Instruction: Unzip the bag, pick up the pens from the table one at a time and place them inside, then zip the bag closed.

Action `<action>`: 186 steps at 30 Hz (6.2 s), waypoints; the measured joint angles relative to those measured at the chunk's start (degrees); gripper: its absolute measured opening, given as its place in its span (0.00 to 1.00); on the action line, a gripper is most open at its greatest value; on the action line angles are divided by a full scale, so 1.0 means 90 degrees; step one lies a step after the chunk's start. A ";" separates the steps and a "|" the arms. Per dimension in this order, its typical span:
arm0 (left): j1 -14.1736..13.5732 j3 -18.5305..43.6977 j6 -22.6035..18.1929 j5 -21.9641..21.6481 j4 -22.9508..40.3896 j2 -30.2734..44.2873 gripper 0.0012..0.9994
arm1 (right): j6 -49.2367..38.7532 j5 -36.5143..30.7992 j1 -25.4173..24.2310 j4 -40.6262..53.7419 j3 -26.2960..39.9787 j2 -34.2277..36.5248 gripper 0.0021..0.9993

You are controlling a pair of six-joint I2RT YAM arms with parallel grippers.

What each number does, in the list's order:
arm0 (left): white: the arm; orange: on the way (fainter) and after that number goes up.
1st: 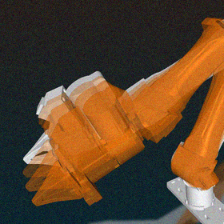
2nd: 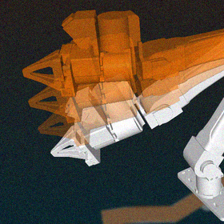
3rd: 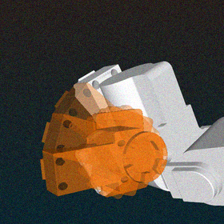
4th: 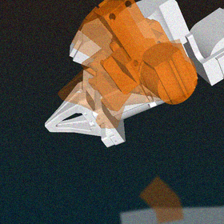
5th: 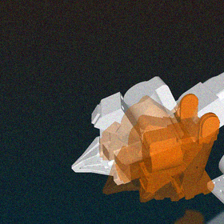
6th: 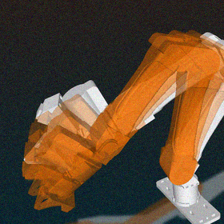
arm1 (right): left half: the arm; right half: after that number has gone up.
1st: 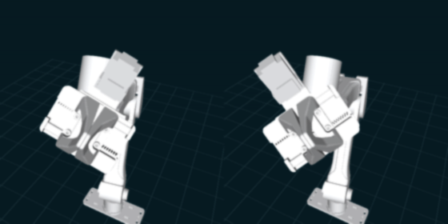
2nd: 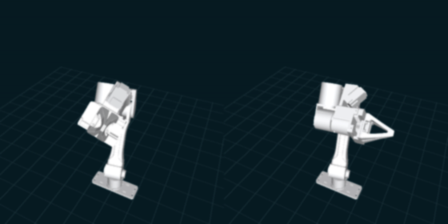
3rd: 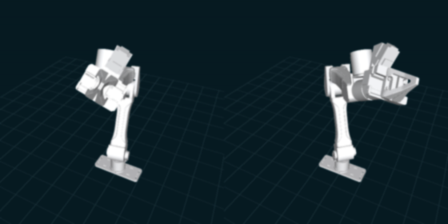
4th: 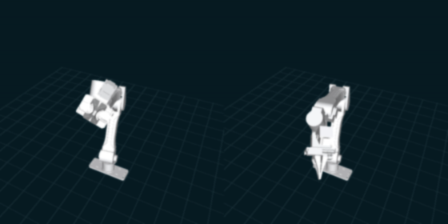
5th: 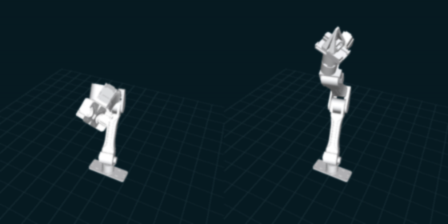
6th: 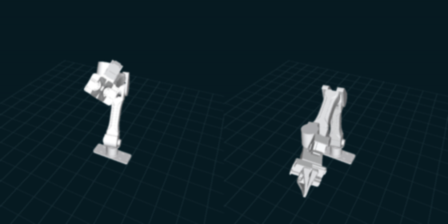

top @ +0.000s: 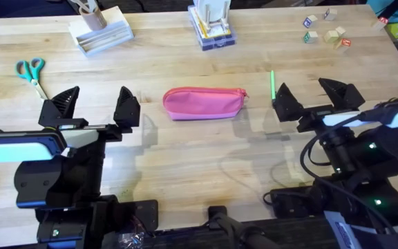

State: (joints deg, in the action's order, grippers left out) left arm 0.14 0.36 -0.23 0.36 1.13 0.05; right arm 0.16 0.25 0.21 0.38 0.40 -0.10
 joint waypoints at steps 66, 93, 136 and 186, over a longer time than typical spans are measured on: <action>0.0000 0.5552 -0.0274 0.1646 0.3224 0.4840 0.99 | -0.0024 0.0099 0.0000 0.4017 0.5149 0.3347 1.00; 0.0000 0.5561 -0.5950 0.2954 0.5306 0.5760 0.99 | -0.0022 0.0119 0.0000 0.4017 0.5149 0.3347 1.00; 0.0000 0.5561 -0.8599 0.6121 0.3659 1.0248 0.99 | -0.0022 0.0119 0.0000 0.4017 0.5151 0.3345 1.00; -0.0012 0.5561 -0.8602 0.6246 0.3633 1.0251 0.04 | -0.0544 0.4554 -0.1090 0.3959 0.5151 0.7287 1.00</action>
State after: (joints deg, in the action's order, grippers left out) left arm 0.03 50.41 -77.65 56.58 33.82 92.31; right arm -4.73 41.24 -9.61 36.01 46.76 65.48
